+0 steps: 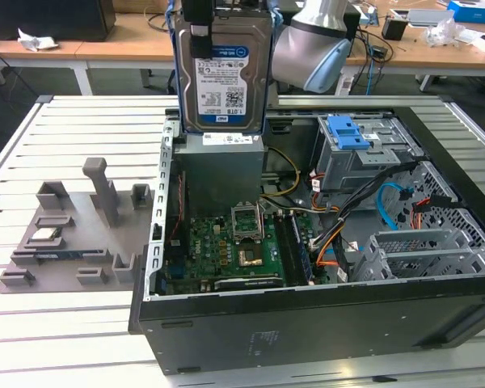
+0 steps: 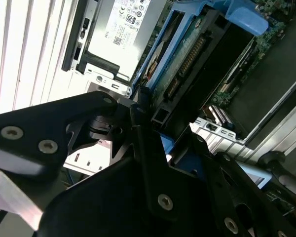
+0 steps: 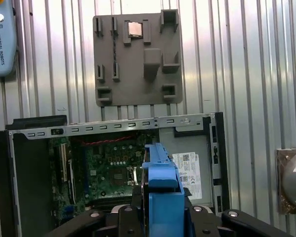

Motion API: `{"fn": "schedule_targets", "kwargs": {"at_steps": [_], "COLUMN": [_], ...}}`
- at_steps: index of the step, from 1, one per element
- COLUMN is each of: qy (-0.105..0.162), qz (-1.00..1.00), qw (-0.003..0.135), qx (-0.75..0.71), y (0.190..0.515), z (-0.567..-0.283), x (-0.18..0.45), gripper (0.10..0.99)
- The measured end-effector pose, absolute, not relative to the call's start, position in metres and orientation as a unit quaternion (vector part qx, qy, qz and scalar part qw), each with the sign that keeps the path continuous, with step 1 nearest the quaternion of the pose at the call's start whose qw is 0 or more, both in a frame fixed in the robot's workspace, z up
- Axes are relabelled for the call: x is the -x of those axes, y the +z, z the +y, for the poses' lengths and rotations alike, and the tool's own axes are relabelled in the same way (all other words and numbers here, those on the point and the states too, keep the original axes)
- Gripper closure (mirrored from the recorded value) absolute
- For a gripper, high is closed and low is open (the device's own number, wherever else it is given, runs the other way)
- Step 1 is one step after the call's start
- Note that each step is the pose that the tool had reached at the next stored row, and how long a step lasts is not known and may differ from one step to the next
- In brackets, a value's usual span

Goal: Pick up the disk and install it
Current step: 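Pick up the disk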

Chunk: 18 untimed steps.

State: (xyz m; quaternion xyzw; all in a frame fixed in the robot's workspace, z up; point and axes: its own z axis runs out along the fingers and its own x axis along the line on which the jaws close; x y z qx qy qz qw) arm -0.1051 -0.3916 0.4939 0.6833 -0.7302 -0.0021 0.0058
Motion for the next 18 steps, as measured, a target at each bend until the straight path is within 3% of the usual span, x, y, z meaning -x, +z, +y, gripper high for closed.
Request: {"fn": "schedule_targets", "kwargs": {"at_steps": [18], "qy": [-0.002], "qz": [-0.730], "qw": [0.006], "qx": [-0.683], "y": [0.494], "z": [-0.432], "x": [0.101], "gripper": [0.718]}}
